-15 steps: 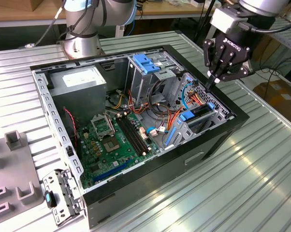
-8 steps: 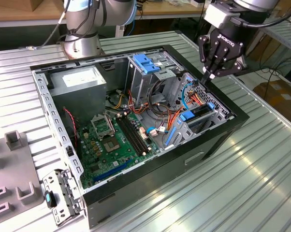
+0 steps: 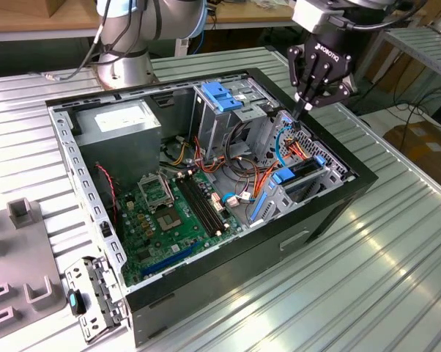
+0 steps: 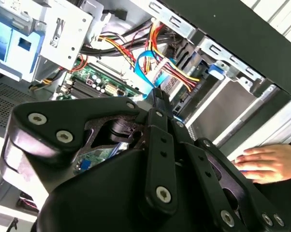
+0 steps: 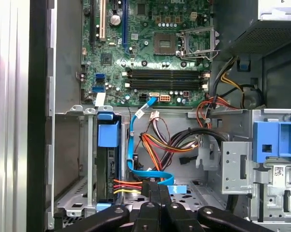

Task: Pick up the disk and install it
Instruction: 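Insert the second disk wire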

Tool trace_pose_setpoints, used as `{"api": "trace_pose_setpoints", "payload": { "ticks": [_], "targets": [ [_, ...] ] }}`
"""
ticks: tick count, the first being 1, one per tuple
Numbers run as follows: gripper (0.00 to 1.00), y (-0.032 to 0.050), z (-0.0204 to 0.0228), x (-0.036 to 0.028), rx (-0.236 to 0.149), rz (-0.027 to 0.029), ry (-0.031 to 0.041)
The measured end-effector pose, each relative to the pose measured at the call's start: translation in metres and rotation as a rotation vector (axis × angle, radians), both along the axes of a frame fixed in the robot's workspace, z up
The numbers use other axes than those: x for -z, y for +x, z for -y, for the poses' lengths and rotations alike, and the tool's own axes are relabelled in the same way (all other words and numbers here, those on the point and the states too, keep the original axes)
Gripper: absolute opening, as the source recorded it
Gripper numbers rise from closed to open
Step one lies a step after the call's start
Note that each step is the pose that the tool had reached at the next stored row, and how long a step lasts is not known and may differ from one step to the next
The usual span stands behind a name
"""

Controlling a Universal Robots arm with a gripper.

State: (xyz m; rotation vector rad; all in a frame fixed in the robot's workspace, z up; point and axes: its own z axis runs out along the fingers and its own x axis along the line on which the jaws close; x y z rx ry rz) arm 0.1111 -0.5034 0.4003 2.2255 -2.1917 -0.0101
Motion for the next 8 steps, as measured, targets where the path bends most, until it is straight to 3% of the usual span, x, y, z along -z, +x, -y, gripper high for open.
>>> {"api": "trace_pose_setpoints", "payload": {
  "ticks": [7,8],
  "targets": [
    [0.11,0.0,-0.0004,0.0093,0.0,0.0,-0.0021],
    [0.18,0.0,-0.0005,0.0105,0.0,-0.0001,-0.0041]
  ]
}}
